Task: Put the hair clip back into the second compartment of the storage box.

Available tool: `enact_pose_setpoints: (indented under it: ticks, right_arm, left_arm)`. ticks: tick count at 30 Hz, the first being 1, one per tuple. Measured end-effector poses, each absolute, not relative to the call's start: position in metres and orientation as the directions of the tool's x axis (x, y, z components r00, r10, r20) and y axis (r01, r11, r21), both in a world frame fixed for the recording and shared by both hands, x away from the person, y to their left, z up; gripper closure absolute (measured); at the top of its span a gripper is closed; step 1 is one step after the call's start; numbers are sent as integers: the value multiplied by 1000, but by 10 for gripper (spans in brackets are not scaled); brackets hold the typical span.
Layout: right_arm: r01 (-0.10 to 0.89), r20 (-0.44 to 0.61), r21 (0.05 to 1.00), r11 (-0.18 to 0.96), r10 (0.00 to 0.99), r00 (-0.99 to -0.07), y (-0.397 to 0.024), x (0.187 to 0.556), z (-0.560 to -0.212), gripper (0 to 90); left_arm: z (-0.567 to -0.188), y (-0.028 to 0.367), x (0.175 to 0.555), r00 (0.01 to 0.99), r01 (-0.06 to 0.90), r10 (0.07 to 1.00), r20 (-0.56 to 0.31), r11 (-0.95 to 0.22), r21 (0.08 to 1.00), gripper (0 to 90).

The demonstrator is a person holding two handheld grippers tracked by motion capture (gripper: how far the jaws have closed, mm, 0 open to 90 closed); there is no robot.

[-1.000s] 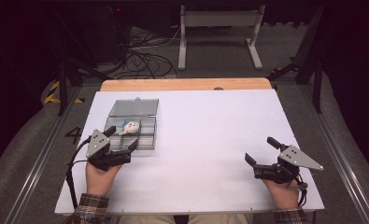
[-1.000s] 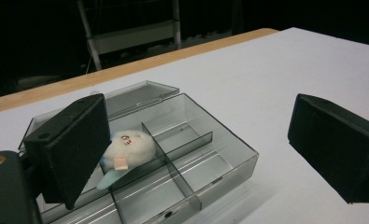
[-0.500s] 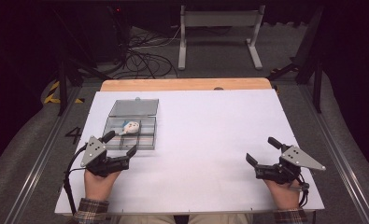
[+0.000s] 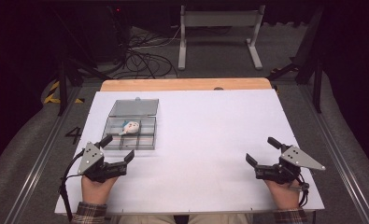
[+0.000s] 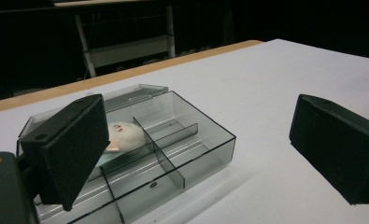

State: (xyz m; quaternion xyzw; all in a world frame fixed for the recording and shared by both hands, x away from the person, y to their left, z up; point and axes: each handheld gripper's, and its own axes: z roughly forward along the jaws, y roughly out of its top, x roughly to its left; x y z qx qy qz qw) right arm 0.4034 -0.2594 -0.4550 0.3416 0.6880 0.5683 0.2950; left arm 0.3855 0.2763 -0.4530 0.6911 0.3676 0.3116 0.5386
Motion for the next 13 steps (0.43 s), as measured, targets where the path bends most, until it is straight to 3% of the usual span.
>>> enact_pose_setpoints:
  ticks: [13]
  right_arm:
    - [137, -18, 983, 124, 800, -600, -258, 405, -456, 2]
  left_arm:
    - [-454, 279, 383, 540, 165, 841, 39, -151, 975, 54]
